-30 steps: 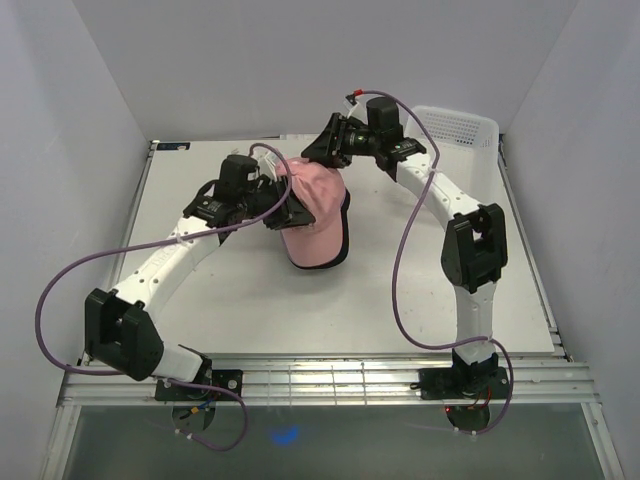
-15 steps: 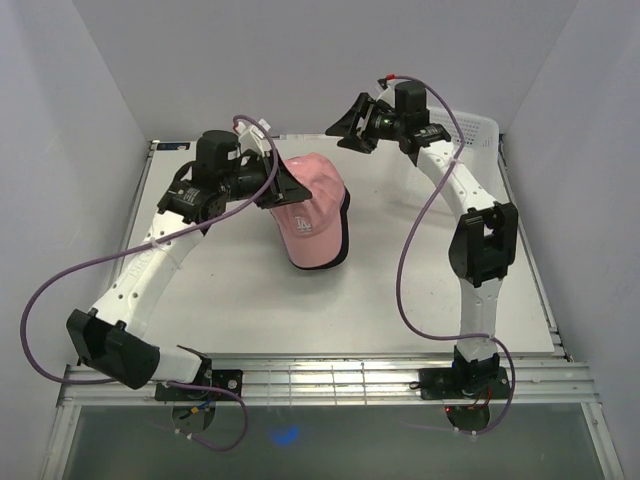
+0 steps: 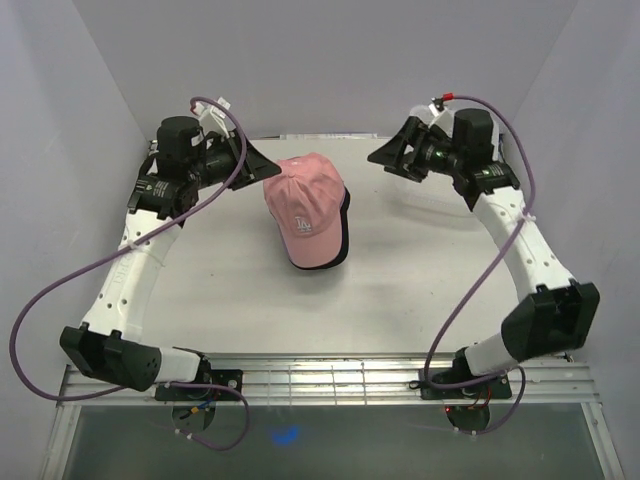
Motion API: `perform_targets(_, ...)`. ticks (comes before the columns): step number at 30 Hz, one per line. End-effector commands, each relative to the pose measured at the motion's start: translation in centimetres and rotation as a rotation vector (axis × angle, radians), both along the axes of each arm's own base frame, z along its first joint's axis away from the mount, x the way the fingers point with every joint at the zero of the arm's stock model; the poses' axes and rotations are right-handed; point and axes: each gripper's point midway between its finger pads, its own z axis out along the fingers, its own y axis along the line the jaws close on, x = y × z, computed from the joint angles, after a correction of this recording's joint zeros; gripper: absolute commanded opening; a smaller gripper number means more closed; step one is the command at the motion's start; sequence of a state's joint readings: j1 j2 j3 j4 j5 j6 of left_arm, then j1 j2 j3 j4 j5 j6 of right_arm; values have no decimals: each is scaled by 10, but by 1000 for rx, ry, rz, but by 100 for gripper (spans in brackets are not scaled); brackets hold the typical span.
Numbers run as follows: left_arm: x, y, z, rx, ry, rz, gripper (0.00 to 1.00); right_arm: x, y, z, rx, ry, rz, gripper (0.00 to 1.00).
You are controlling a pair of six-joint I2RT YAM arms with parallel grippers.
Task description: Stack the hats
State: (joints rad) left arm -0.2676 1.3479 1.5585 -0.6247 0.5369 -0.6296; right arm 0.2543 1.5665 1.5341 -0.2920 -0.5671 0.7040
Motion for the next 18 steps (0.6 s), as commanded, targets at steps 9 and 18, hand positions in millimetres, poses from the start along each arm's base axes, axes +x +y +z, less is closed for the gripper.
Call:
perform_targets(9,-46,42,-8,99,-110,104,41,-124,-92,-29,-266,-175,-193,89)
perform_targets(18,-74,43,-48,84,-43,79,42,-166,-118,-34,-353,-205,-257,89)
